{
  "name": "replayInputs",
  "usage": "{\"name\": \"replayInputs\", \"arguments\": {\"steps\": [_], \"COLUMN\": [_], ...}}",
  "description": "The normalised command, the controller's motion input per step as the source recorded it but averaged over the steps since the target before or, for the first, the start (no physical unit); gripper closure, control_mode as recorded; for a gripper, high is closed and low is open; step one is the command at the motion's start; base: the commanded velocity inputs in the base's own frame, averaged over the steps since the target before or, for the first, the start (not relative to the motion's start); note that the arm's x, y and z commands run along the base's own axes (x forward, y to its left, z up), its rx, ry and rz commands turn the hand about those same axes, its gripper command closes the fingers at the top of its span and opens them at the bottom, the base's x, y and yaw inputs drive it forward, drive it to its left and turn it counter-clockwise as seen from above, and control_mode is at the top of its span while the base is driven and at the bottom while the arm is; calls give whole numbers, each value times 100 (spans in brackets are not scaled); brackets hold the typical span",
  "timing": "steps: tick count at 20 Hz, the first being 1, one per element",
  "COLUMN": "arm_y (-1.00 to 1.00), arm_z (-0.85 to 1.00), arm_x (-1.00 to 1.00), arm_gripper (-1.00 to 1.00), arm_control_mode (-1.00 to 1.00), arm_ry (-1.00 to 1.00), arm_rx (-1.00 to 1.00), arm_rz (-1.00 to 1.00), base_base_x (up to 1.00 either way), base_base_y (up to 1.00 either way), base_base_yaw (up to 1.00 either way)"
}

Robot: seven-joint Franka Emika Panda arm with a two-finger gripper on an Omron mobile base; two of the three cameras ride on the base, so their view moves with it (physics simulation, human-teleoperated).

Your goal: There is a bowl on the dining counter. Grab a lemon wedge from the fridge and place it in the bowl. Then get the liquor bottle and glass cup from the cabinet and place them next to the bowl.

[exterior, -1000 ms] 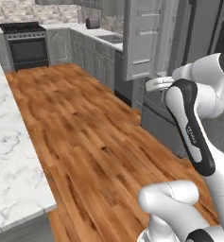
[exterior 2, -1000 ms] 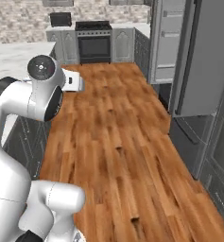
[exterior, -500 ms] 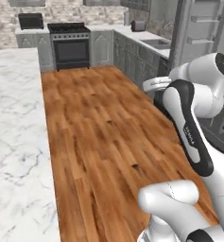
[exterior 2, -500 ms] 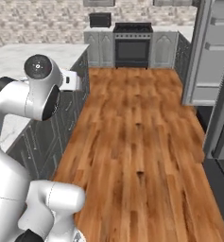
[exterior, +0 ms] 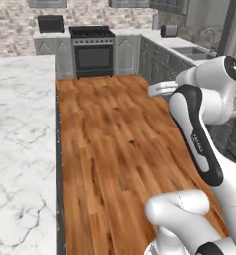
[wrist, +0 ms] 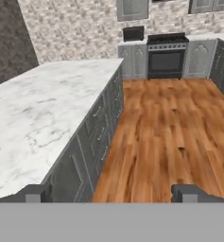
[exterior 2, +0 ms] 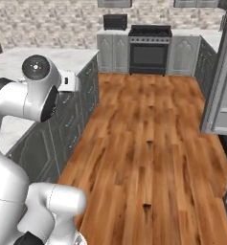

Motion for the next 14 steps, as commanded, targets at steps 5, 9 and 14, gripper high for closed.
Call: {"name": "replayInputs", "arguments": {"steps": [5, 9, 14], "arm_y": [0, 0, 0], "arm_z": [0, 0, 0], "arm_x": [0, 0, 0], "arm_gripper": [-100, -100, -100], "arm_control_mode": [100, 100, 100], "arm_ry": [0, 0, 0], "arm_rx": [0, 0, 0], "arm_rz": [0, 0, 0], "base_base_x": [98, 98, 86], "base_base_y": [-22, -18, -22], "base_base_yaw": [1, 0, -11]}}
